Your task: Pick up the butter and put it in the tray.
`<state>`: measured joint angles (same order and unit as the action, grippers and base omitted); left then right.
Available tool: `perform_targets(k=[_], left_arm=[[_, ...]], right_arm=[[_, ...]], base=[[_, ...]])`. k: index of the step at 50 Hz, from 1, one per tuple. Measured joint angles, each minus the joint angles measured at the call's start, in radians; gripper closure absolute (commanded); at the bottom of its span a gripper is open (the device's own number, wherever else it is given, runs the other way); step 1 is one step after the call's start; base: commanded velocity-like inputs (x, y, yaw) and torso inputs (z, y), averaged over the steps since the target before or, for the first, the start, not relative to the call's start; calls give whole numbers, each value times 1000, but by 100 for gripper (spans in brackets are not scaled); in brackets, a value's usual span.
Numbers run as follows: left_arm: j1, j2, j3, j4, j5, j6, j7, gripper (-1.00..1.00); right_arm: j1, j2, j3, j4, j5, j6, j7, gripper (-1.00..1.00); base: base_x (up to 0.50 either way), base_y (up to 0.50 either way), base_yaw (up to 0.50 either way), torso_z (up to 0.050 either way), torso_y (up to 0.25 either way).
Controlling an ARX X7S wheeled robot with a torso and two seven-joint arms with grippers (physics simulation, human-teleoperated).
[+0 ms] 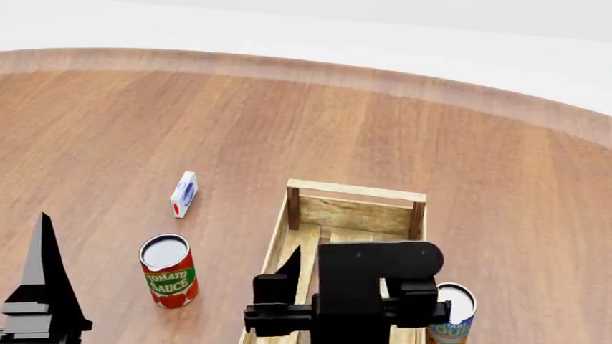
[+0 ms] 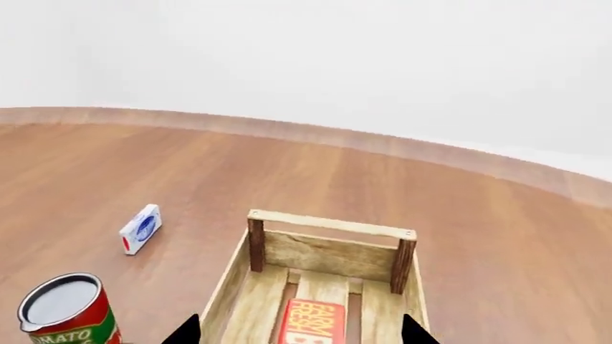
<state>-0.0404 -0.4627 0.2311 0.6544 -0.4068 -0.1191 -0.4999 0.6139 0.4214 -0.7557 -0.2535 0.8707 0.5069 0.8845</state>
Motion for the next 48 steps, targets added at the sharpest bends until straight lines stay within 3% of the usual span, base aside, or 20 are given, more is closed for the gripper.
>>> perform_targets(k=[21,48], left_arm=[[-2,-5,7,2,1,-5,-3,-100],[6,-10,30,-2,2,5,11,-100]], right_arm=[[-186,163,-112,-202,-305,-163,42,-100],[-337,207,-198,-255,-510,-262,132,-100]], base=[[0,0,0,0,0],[0,0,0,0,0]])
